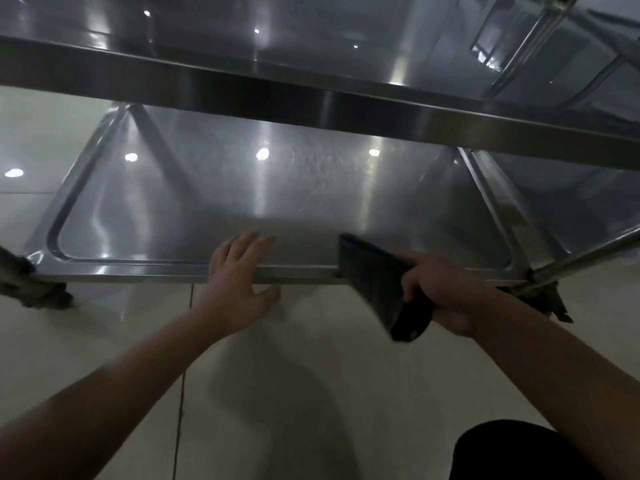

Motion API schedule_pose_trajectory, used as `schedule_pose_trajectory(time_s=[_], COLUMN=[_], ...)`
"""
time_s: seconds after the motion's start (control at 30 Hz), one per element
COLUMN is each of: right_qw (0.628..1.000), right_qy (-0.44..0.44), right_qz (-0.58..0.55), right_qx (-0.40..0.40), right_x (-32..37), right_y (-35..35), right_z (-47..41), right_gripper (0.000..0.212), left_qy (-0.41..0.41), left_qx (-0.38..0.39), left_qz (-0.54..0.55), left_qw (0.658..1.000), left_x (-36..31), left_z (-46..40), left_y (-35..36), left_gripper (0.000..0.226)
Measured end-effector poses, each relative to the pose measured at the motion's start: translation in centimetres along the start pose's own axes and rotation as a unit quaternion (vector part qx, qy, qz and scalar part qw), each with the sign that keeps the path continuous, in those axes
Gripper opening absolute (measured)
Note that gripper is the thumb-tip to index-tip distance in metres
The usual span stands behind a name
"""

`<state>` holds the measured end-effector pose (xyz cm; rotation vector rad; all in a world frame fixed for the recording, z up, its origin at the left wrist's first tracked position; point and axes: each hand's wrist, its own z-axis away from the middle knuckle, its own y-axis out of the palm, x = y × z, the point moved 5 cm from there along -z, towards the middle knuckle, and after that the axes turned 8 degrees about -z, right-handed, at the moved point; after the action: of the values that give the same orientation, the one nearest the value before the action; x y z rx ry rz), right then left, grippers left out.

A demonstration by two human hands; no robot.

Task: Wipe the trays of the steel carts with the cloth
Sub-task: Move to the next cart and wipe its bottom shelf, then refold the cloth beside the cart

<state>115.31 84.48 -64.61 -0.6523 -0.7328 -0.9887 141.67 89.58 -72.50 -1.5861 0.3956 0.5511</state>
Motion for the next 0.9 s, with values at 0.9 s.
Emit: schedule_pose_trajectory(time_s=[0.9], right_qw=[0.98], right_qy=[-0.118], right_qz=[-0.037], right_qx=[0.159], right_x=[37.1], right_y=[8.4], right_z=[46.0], right_gripper=[0.05], left_qy=[-0.294], left_qx=[0.036], left_qz=[0.585], left_qw=[0.755], left_x=[-37.3], left_z=[22.6], left_y=[-49.8], left_gripper=[0.032])
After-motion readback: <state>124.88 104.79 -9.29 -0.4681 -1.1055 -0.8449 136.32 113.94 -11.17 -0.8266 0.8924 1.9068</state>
